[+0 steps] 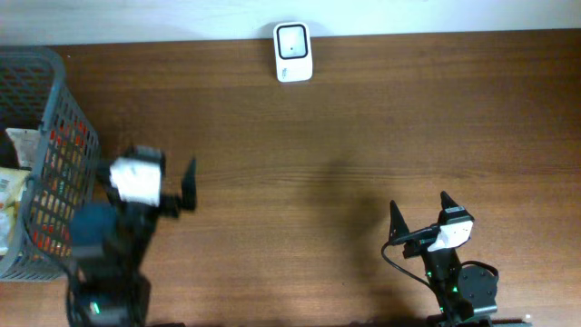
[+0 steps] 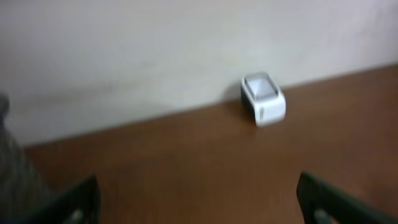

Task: Scan the item barcode
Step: 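Grasp the white snack bag in the basket with the left gripper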

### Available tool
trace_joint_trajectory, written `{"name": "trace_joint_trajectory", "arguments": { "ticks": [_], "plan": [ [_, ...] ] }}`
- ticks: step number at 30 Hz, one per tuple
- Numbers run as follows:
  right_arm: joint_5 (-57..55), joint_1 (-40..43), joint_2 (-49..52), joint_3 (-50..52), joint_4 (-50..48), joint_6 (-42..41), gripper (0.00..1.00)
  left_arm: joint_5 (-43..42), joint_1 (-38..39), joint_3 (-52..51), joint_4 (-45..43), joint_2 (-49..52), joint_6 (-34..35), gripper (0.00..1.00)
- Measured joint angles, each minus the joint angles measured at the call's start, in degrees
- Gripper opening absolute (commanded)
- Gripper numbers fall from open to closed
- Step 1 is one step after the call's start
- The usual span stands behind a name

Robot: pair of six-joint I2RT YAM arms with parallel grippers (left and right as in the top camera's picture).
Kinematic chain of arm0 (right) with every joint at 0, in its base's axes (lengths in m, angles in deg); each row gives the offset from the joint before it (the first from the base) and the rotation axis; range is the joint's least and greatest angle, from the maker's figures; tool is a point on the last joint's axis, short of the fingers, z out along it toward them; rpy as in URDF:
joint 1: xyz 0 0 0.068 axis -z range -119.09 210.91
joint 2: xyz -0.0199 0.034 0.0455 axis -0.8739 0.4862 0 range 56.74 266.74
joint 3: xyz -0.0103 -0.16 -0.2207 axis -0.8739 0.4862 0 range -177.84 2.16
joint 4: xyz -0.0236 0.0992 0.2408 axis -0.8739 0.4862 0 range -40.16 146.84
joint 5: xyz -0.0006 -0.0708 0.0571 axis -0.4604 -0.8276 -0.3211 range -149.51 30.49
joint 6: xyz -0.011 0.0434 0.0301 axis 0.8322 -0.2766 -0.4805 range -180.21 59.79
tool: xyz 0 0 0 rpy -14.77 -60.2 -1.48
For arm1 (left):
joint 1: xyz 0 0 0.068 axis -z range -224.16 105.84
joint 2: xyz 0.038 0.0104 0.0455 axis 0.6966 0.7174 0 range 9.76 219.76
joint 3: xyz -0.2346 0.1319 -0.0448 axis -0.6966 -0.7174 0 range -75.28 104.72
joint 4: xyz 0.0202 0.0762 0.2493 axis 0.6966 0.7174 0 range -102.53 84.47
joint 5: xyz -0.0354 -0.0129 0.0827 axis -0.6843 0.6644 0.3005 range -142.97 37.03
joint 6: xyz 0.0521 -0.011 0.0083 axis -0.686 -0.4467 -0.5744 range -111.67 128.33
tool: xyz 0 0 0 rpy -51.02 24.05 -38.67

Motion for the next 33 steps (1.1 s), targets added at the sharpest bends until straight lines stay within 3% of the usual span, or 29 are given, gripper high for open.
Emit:
{"name": "trace_joint_trajectory", "arguments": {
  "ticks": [3, 5, 8, 11, 13, 16, 20, 23, 30, 33],
  "plan": [
    [0.0, 0.0, 0.0, 0.0, 0.0, 0.0, 0.99, -0.6, 0.0, 24.5, 17.1, 18.5, 0.0, 0.99],
    [0.0, 0.0, 0.1, 0.0, 0.0, 0.0, 0.99, -0.8, -0.1, 42.7, 34.3, 30.3, 0.0, 0.99],
    [0.0, 0.0, 0.0, 0.0, 0.0, 0.0, 0.99, -0.8, -0.1, 61.4, 44.0, 42.9, 0.0, 0.99],
    [0.0, 0.0, 0.0, 0.0, 0.0, 0.0, 0.99, 2.0, -0.1, 62.6, 38.7, 44.3, 0.0, 0.99],
    [0.0, 0.0, 0.0, 0.0, 0.0, 0.0, 0.99, 12.2, -2.9, 62.8, 36.5, 44.4, 3.4, 0.99],
    [-0.1, 0.0, 0.0, 0.0, 0.0, 0.0, 0.99, 23.1, -15.6, 62.9, 35.5, 44.5, 9.1, 0.99],
    [-0.9, 0.0, 0.0, 0.0, 0.1, 0.0, 0.99, 26.0, -32.2, 63.2, 38.2, 48.7, 14.3, 0.96],
    [-1.8, 0.0, 0.0, 0.0, 0.1, 0.0, 0.99, 25.9, -35.3, 61.3, 39.9, 55.5, 14.6, 0.96],
    [-2.4, 0.0, 0.0, 0.0, 0.1, 0.0, 0.99, 24.1, -41.7, 55.6, 38.9, 64.3, 4.4, 0.96],
    [-2.5, 0.0, 0.0, 0.0, 0.1, 0.0, 0.99, 23.3, -41.9, 53.5, 34.8, 67.7, -4.2, 0.96]
  ]
}}
